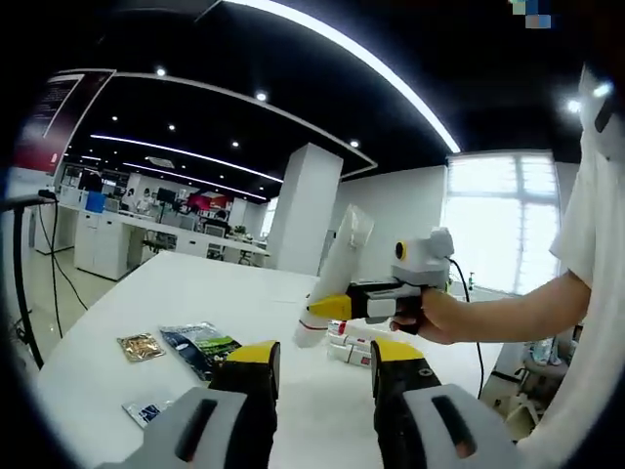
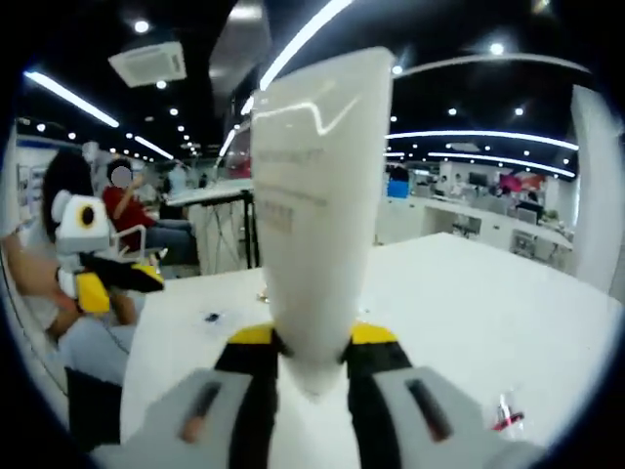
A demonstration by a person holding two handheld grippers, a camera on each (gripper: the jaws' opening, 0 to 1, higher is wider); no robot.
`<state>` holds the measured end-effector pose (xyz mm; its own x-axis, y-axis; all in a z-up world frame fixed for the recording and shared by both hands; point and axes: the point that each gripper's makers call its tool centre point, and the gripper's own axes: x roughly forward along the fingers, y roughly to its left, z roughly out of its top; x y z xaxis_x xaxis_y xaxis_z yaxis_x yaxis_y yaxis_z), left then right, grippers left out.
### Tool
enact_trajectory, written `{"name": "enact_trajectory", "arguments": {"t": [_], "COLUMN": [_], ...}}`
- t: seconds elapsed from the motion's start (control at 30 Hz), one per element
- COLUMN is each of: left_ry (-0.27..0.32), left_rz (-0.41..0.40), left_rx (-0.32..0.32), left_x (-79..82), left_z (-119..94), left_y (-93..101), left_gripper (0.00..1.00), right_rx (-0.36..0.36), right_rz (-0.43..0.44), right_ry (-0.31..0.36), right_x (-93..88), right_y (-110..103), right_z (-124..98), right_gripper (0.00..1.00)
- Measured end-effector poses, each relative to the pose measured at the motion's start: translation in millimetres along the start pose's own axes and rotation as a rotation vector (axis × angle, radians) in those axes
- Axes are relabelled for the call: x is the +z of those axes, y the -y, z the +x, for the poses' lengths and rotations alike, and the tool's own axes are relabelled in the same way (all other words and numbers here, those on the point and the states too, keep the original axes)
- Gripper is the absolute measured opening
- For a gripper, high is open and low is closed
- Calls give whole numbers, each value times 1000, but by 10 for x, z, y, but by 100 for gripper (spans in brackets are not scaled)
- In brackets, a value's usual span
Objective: Arrange the skincare products in the storage area until every visible bottle or jar stands upright without overlapping.
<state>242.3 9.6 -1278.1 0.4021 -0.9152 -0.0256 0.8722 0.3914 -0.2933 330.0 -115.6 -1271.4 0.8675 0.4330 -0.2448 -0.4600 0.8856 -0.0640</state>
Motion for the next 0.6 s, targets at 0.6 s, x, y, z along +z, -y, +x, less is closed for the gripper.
{"name": "enact_trajectory", "arguments": {"t": [0.6], "left_ry": [-20], "left_rz": [-23], "left_rx": [21], "left_x": [-64], "left_z": [-81], "left_y": [-29], "left_gripper": [38], "right_rx": [-152], "right_rz": [68], "right_ry": [-43], "right_x": [-88], "right_y": [889], "right_z": [177], "right_gripper": [24]}}
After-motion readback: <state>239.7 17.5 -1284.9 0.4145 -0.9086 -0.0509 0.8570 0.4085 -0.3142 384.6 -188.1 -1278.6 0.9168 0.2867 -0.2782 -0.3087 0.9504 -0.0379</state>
